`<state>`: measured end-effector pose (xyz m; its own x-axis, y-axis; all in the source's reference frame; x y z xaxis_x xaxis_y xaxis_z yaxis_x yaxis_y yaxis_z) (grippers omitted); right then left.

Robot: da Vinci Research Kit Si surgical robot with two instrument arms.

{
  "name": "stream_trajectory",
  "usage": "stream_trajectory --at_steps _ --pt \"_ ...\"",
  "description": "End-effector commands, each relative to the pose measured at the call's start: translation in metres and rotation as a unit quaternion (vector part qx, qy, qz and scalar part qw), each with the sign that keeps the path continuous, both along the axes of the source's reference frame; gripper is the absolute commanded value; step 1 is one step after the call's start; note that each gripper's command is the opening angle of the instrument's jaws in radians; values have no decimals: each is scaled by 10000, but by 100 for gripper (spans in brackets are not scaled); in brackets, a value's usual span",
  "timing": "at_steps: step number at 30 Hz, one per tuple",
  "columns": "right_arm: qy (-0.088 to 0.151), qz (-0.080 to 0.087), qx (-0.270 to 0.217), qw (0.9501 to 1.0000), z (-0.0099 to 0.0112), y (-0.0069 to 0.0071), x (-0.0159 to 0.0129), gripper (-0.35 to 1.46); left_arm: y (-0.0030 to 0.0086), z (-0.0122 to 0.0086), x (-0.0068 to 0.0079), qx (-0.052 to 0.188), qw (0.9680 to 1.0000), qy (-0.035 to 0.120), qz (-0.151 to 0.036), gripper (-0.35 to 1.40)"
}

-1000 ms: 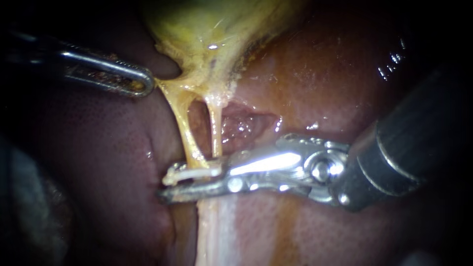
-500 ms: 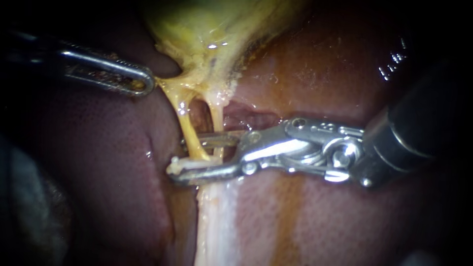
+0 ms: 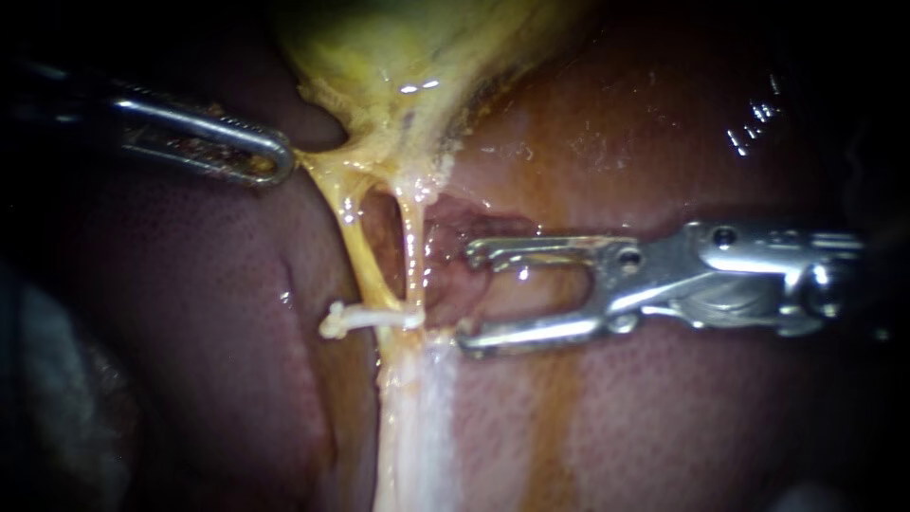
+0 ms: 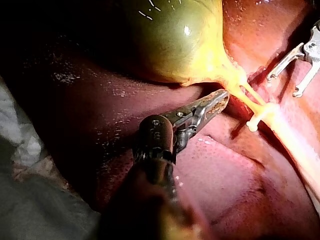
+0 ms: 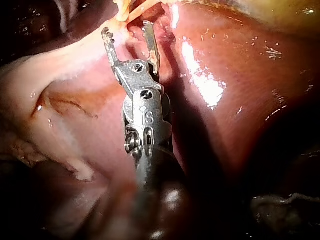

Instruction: Going back first clip left tube

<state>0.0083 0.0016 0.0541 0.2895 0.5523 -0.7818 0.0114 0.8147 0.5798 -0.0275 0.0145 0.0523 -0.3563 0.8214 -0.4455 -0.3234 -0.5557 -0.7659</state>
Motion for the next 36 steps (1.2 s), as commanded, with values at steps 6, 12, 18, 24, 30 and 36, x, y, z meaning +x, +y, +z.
stream_trajectory --at_steps 6,12,18,24,30,36 --pt "-388 -293 -189 9986 -10 7 -24 48 -1 0 -1 -4 10000 2 -3 -35" --pt "-395 -381 -307 9980 -12 7 -37 48 -3 2 -5 -13 10000 10 -13 -35" --pt "-367 -415 -397 9977 -12 6 -47 49 -7 9 -14 -4 10000 -10 15 -35" --pt "-378 -450 -430 9973 -13 5 -52 49 -14 28 -30 -11 10000 -42 69 -35" --pt "-375 -456 -432 9973 -13 5 -54 49 -21 51 -43 29 9999 -71 108 -35" --pt "-359 -475 -488 9970 -13 4 -55 49 -26 61 -50 47 9998 -93 141 -35"
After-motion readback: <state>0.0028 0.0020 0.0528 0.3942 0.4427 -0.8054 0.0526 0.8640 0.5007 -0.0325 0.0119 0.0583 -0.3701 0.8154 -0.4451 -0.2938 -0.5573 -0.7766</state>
